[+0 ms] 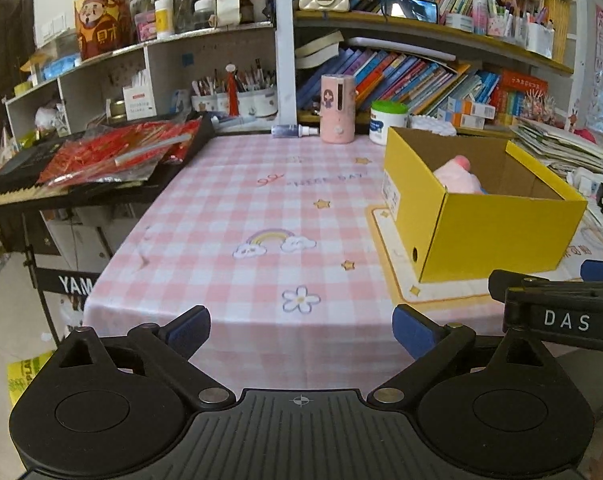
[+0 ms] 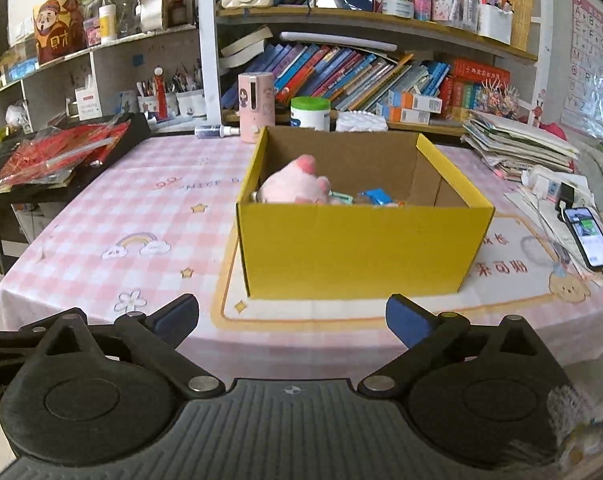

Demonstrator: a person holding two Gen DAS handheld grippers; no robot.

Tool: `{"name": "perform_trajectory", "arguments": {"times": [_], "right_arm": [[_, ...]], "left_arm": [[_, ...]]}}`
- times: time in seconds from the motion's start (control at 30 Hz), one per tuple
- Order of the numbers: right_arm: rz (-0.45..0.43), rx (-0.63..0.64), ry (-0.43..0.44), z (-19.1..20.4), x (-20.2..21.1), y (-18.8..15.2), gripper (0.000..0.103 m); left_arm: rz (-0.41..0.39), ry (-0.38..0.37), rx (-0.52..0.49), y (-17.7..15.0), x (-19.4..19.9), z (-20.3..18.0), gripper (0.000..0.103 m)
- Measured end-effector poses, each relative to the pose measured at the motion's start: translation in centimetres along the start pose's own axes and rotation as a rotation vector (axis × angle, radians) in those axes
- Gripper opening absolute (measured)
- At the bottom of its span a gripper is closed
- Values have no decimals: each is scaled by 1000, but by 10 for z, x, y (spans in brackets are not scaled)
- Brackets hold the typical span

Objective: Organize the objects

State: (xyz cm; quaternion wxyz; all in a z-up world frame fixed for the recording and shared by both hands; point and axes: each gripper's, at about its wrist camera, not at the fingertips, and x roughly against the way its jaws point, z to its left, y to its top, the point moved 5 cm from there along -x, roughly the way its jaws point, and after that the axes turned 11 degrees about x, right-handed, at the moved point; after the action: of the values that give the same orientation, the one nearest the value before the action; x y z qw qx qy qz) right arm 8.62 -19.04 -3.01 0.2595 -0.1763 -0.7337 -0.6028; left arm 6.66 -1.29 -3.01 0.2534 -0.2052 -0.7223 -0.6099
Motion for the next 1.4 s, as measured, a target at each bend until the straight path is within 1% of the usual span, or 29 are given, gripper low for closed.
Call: {"name": "perform_trajectory", "arguments": {"times": [0.13, 0.3, 0.53, 0.77, 0.9, 1.17, 1.4], "right_arm": [[-2, -16, -14, 4, 6, -5, 101], [16, -23, -18, 7, 10, -12, 101], [7, -17, -13, 12, 15, -14, 103], [6, -3, 6, 20, 19, -14, 103], [2, -2, 1, 22, 20, -13, 103], [8, -3, -14, 24, 20, -12, 103], [8, -6, -13, 25, 20, -11, 103]], "left_arm": [[13, -5, -1, -7, 3, 6, 99], [27, -8, 0, -14, 5, 10, 99], [40, -6, -31, -19, 7, 7, 99], [46, -13, -28, -20, 8, 3, 100], [56, -10, -18, -20, 8, 4, 100], [60, 0, -31, -19, 7, 4, 100], [48, 5, -28, -16, 8, 5, 100]]}}
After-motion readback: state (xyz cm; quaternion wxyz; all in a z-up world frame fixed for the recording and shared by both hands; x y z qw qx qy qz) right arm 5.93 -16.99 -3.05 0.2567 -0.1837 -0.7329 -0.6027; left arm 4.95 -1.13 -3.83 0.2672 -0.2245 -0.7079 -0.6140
